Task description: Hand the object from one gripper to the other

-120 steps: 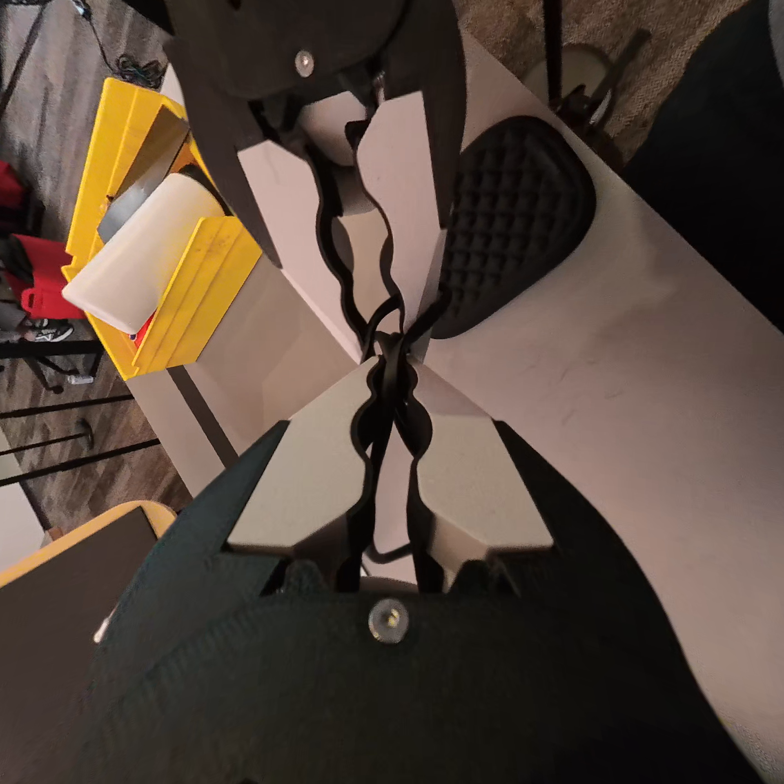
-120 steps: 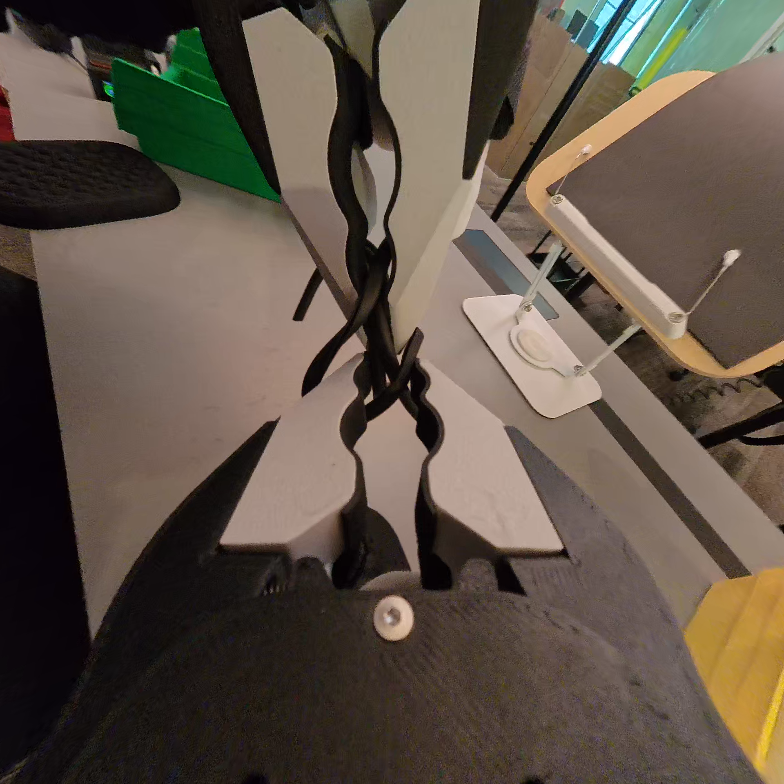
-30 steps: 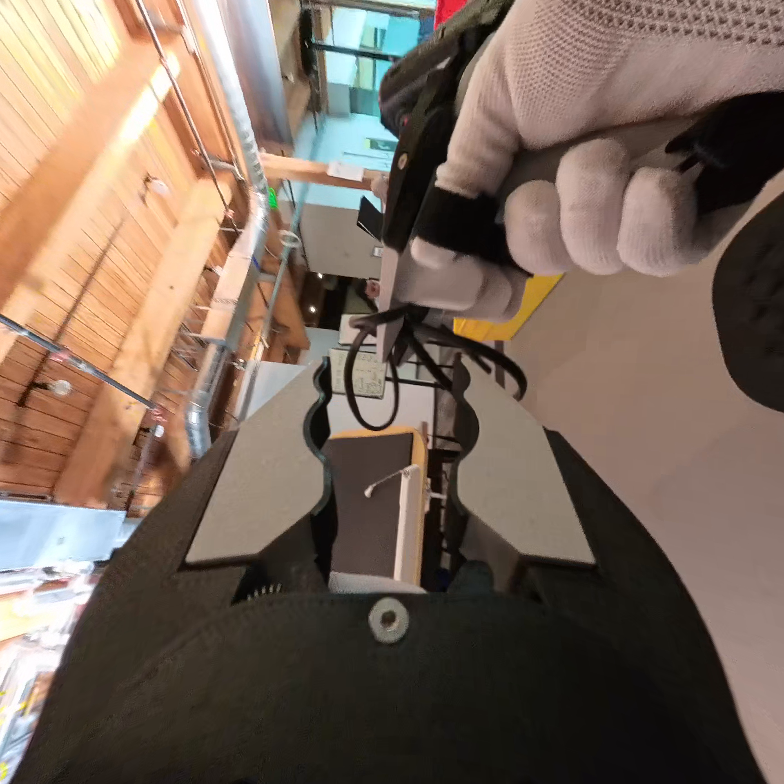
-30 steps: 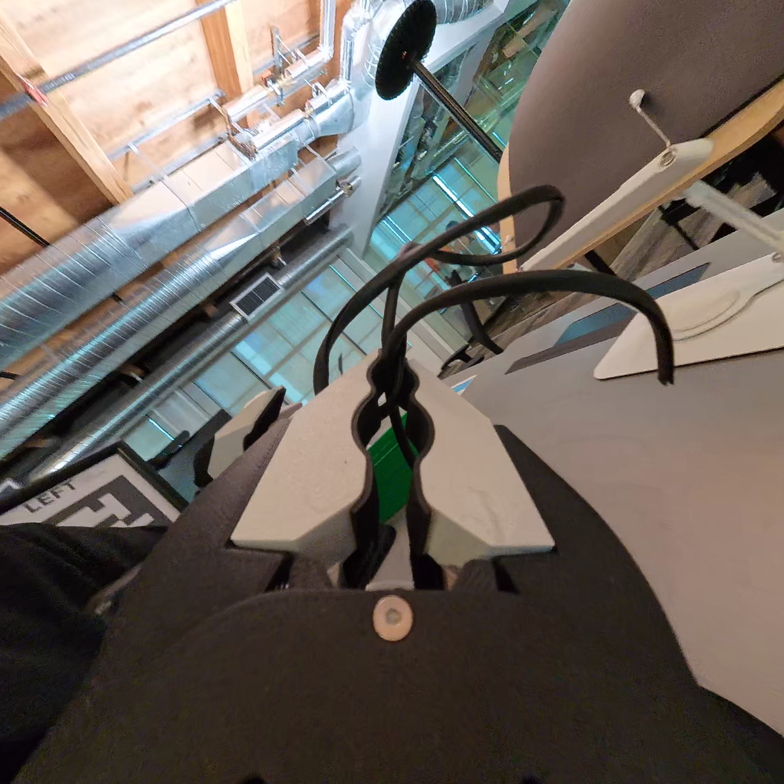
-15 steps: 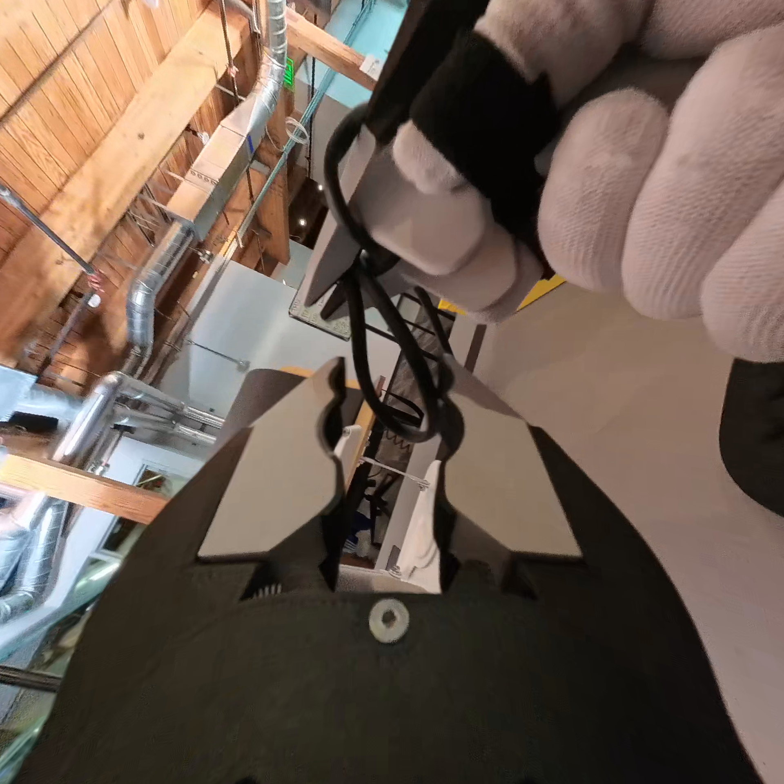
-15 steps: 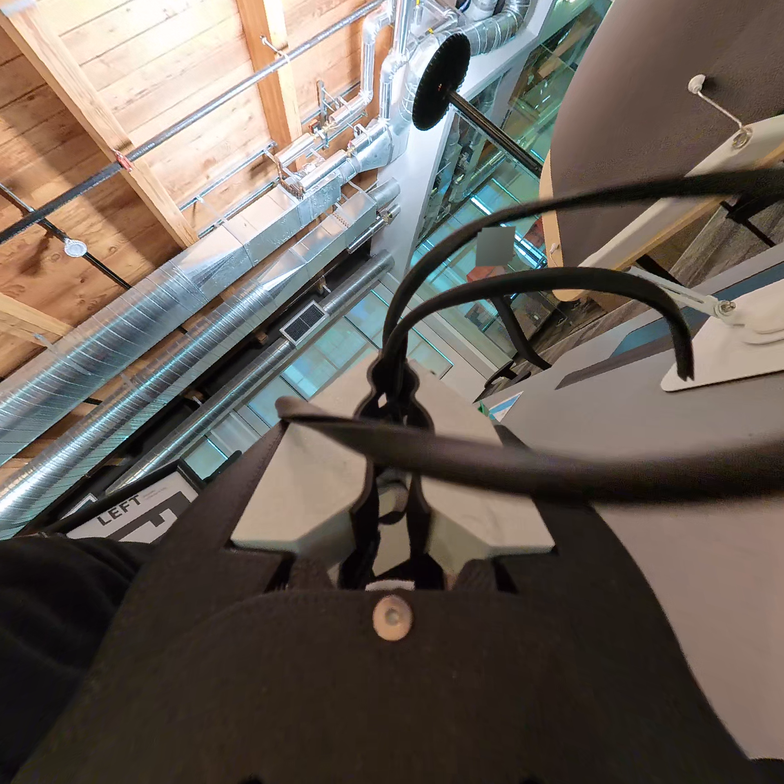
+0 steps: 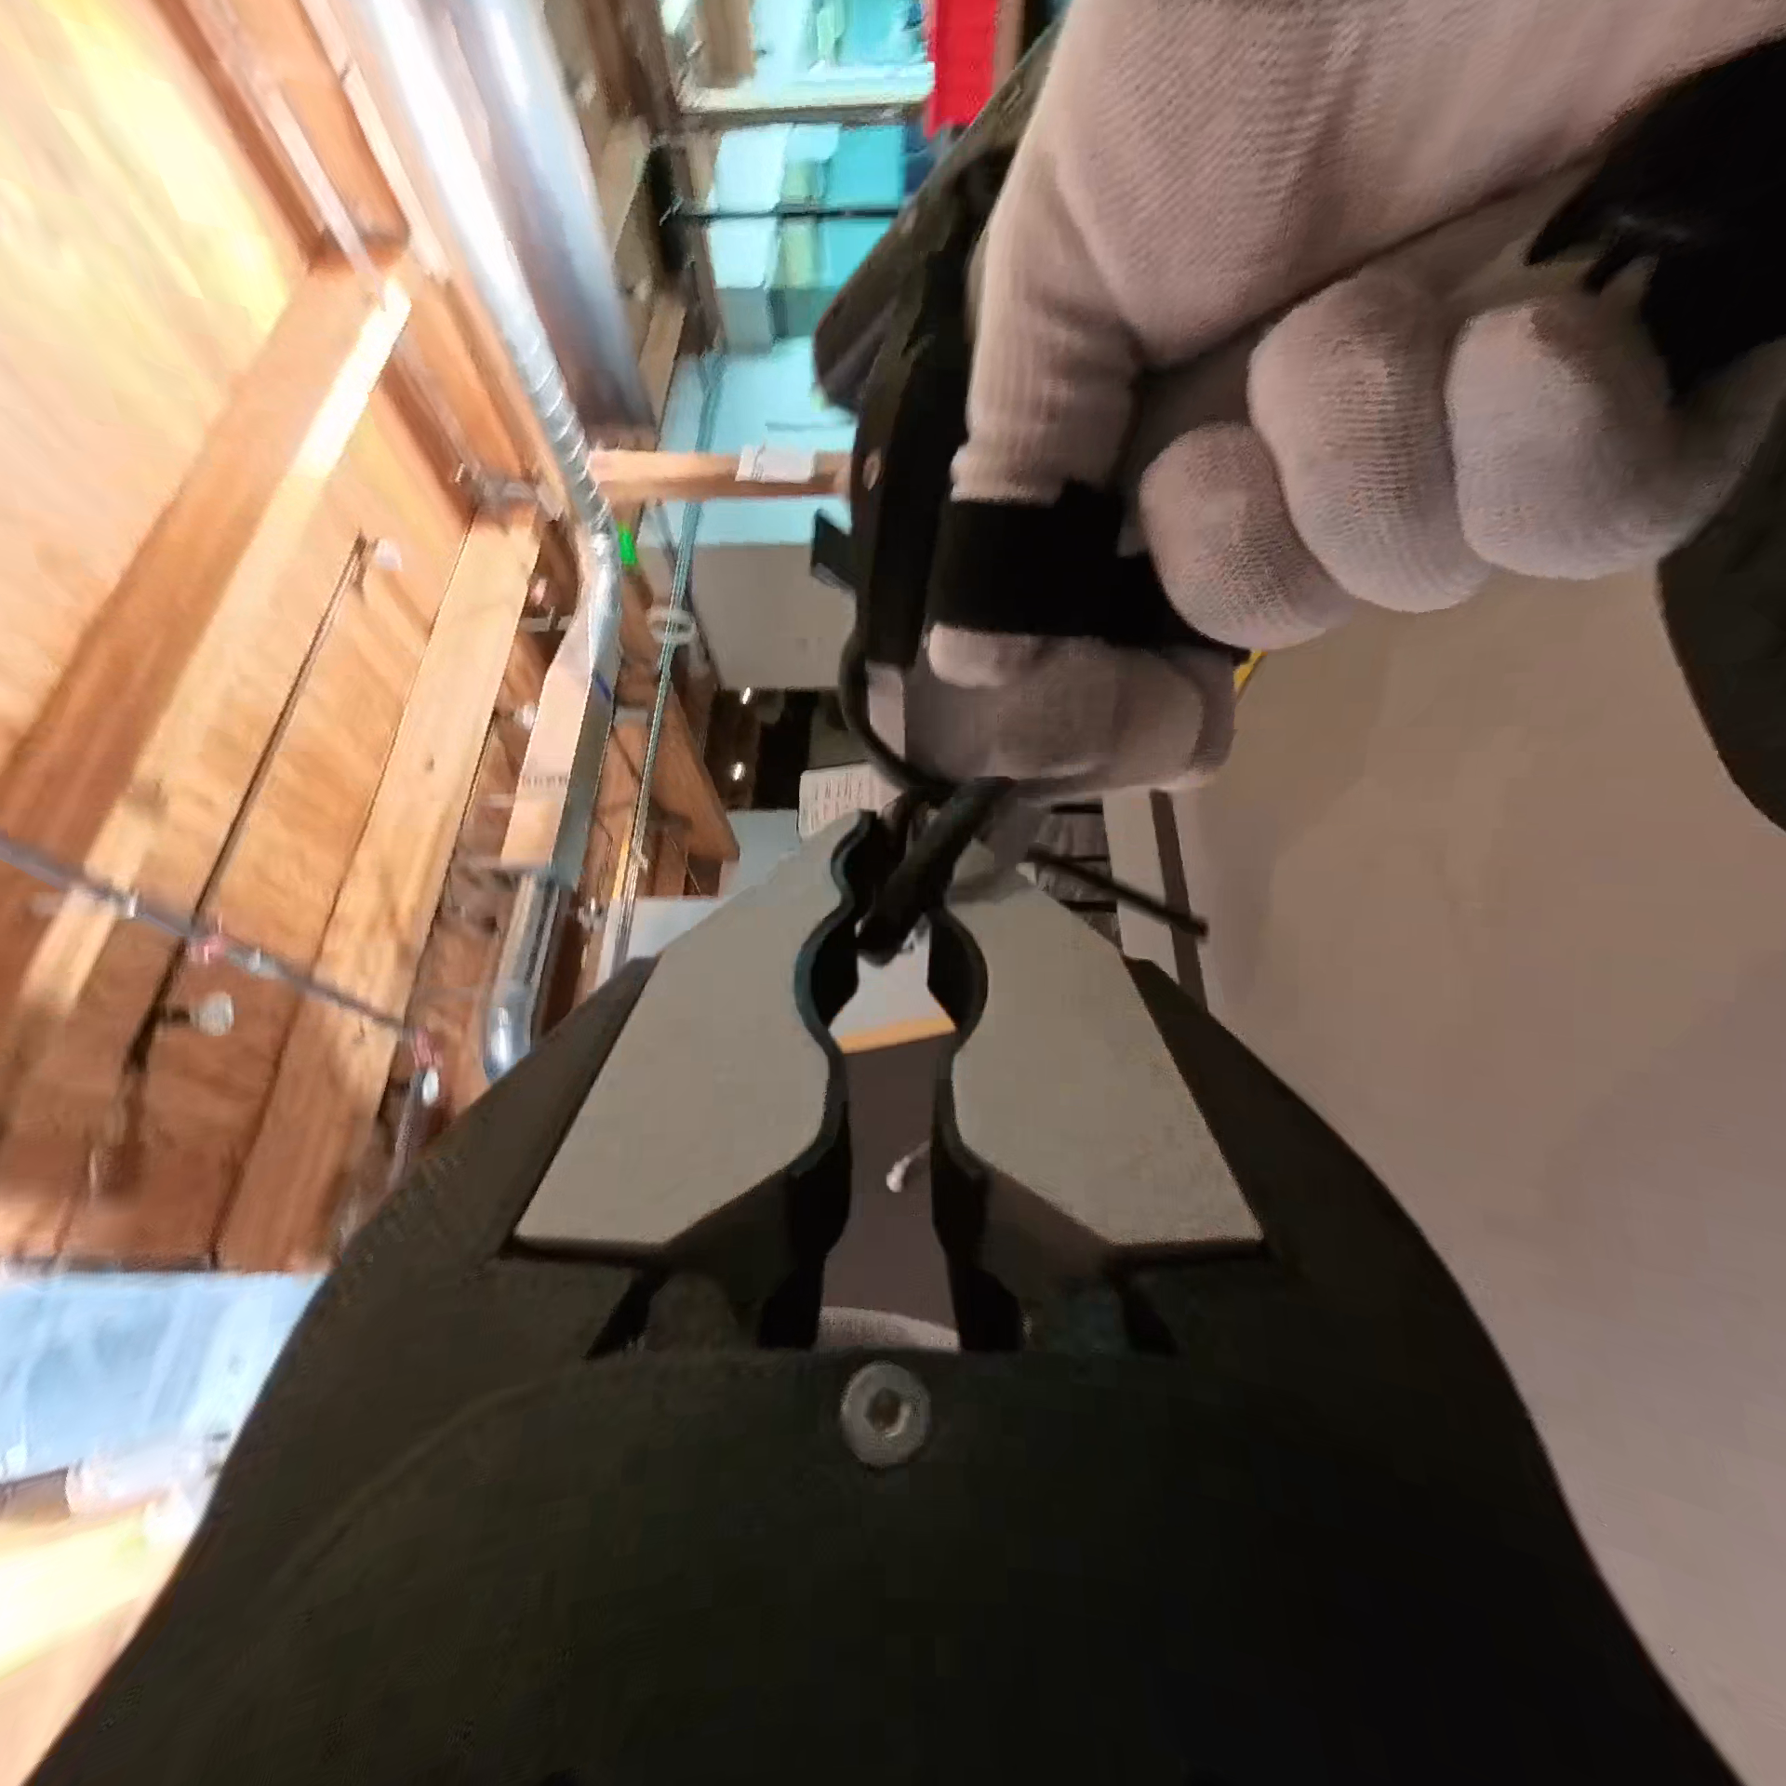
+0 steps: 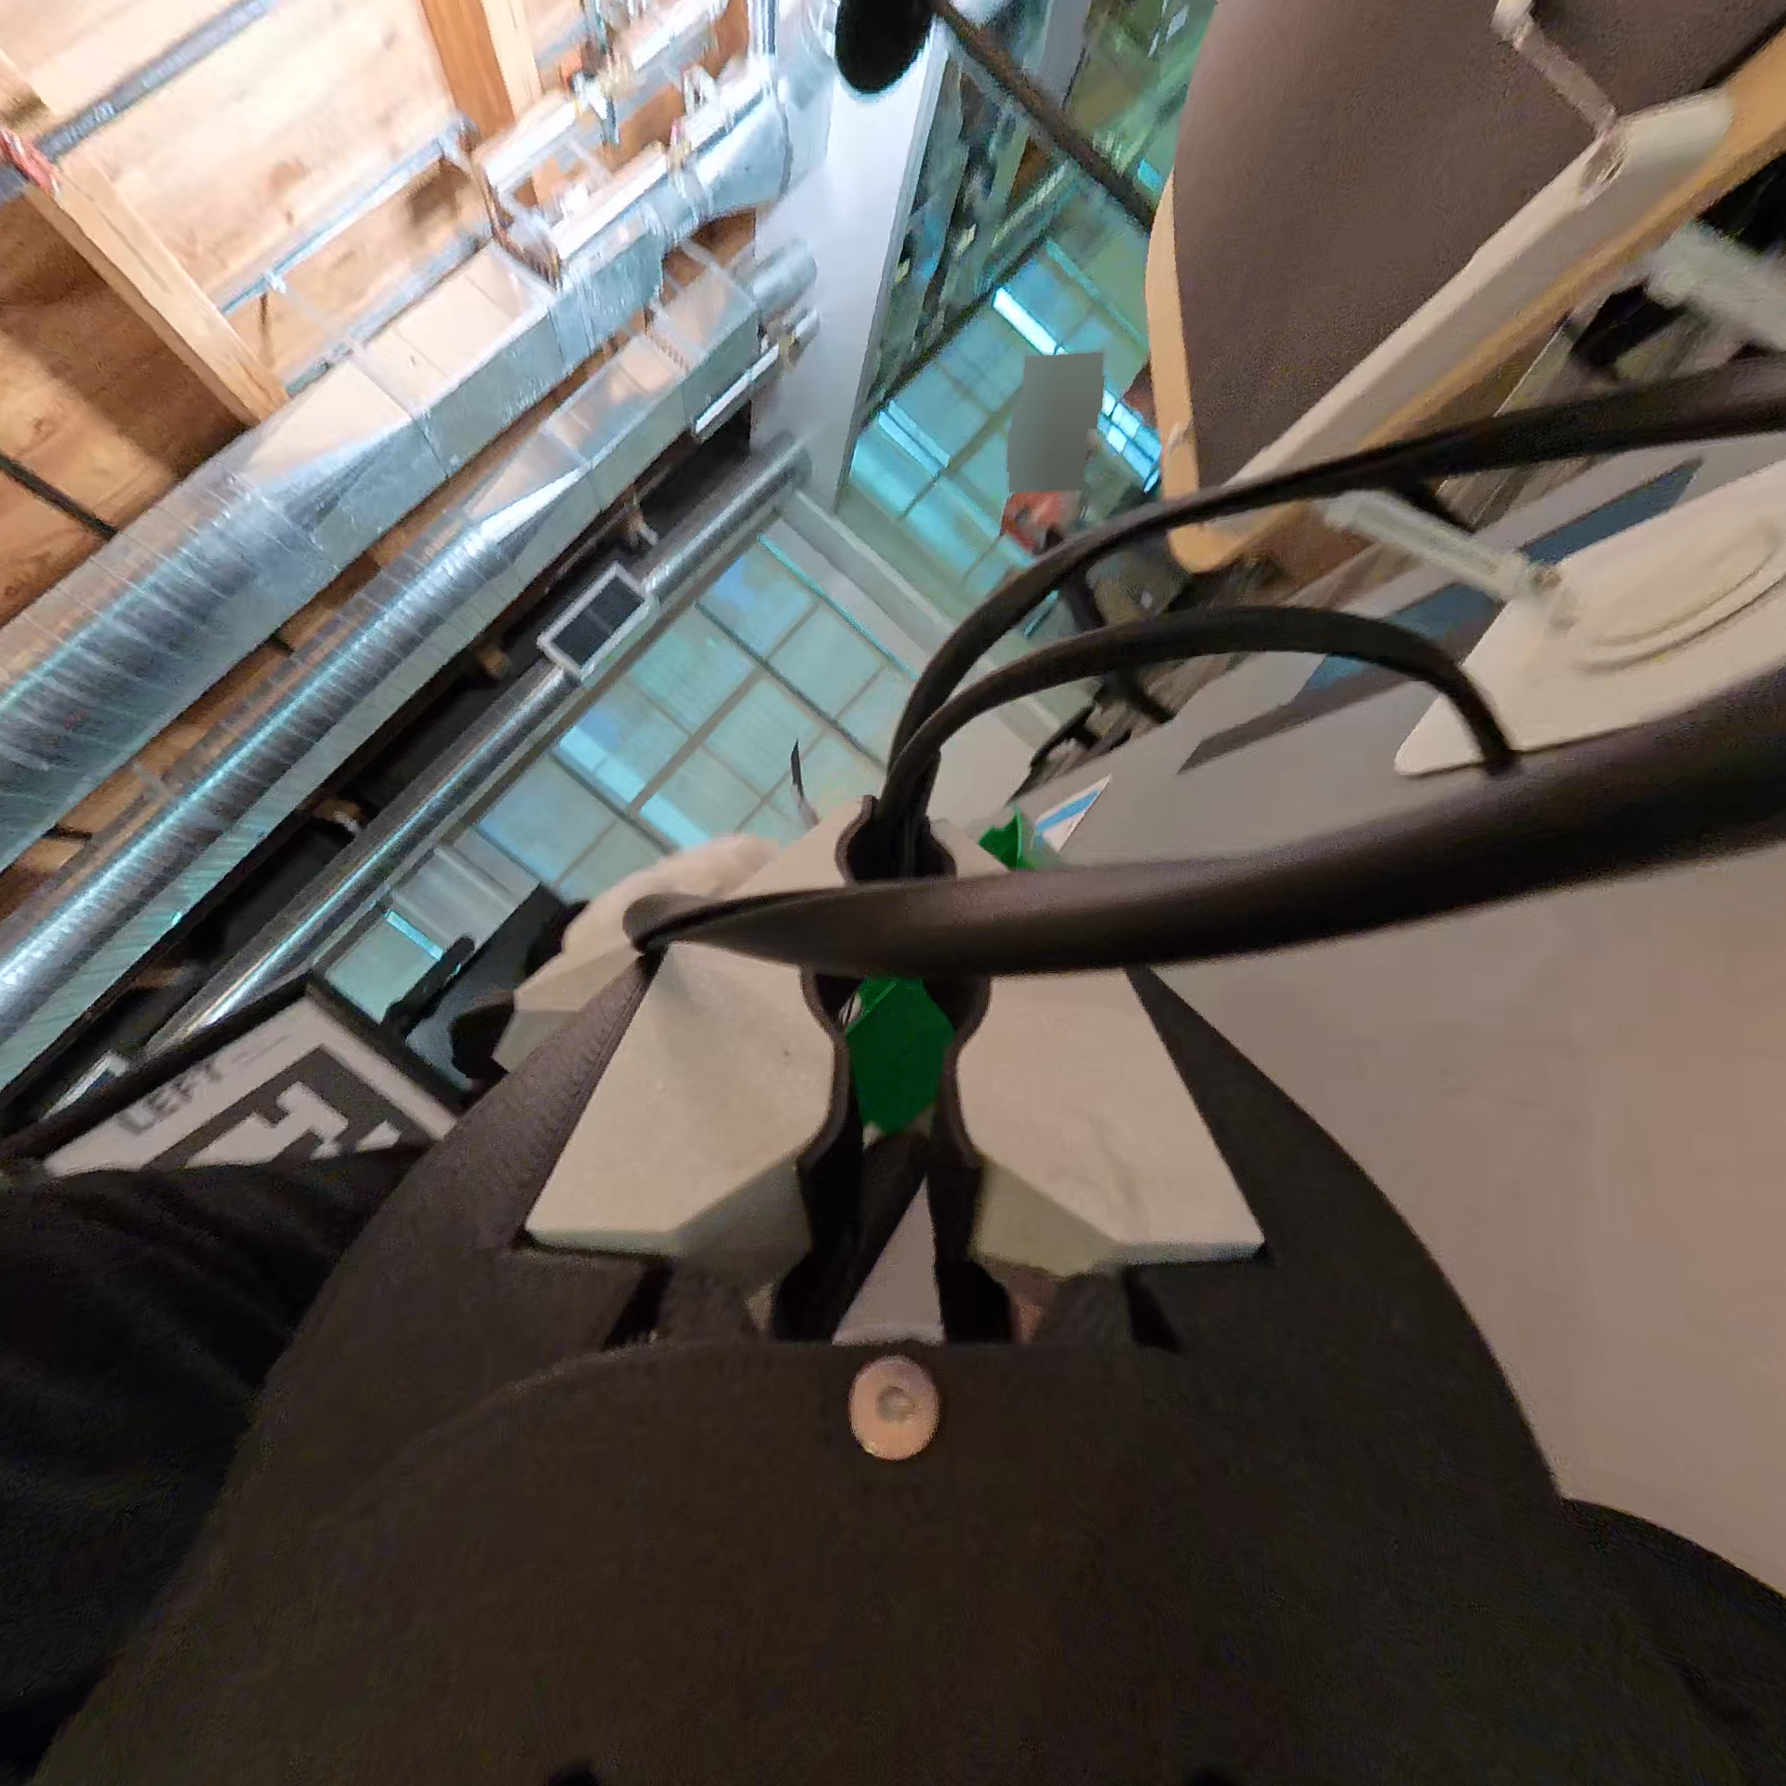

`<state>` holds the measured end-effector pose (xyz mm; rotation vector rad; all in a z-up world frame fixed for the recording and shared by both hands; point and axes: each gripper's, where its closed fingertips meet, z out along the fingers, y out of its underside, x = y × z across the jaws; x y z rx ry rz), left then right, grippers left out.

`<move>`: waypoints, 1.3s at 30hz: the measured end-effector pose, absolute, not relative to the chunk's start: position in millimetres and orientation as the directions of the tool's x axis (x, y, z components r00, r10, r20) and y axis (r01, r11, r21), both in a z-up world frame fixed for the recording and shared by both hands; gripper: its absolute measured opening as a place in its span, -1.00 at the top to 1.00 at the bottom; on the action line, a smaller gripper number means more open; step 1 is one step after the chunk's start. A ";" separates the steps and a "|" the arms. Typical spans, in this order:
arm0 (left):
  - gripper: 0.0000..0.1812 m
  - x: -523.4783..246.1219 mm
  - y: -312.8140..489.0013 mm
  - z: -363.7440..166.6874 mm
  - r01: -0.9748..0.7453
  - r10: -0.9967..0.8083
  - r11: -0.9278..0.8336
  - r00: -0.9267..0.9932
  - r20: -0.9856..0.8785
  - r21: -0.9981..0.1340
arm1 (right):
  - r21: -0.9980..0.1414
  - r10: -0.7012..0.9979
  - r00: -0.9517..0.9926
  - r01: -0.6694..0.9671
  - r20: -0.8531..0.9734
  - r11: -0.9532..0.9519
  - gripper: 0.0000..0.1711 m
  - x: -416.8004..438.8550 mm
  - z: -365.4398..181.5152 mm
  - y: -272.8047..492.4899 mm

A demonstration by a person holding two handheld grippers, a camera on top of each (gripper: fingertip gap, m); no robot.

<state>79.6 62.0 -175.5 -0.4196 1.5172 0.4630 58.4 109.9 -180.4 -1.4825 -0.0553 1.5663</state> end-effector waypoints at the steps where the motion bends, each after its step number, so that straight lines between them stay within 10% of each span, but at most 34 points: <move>1: 0.95 79.7 58.9 -175.8 -0.515 0.057 0.853 -0.054 -0.997 0.077 | -0.608 0.636 0.170 -0.547 -0.753 -0.575 0.98 52.6 -183.8 107.2; 15: 0.55 69.6 56.8 -220.7 -0.340 0.133 0.844 -0.617 -0.776 0.415 | -0.697 0.627 0.304 -0.301 -0.717 -0.651 0.98 21.9 -231.5 105.7; 23: 0.65 74.0 65.3 -221.6 -0.450 -0.037 0.844 -0.594 -0.803 0.293 | -0.706 0.622 0.335 -0.306 -0.708 -0.638 0.99 29.4 -233.6 111.3; 26: 1.00 74.0 66.8 -222.5 -0.479 -0.089 0.848 -0.550 -0.830 0.226 | -0.689 0.621 0.298 -0.350 -0.725 -0.635 0.98 35.8 -224.9 112.7; 39: 0.81 76.7 72.6 -202.6 -0.555 -0.055 0.816 -0.352 -0.934 0.161 | -0.738 0.651 0.348 -0.333 -0.674 -0.587 0.98 39.6 -216.8 115.7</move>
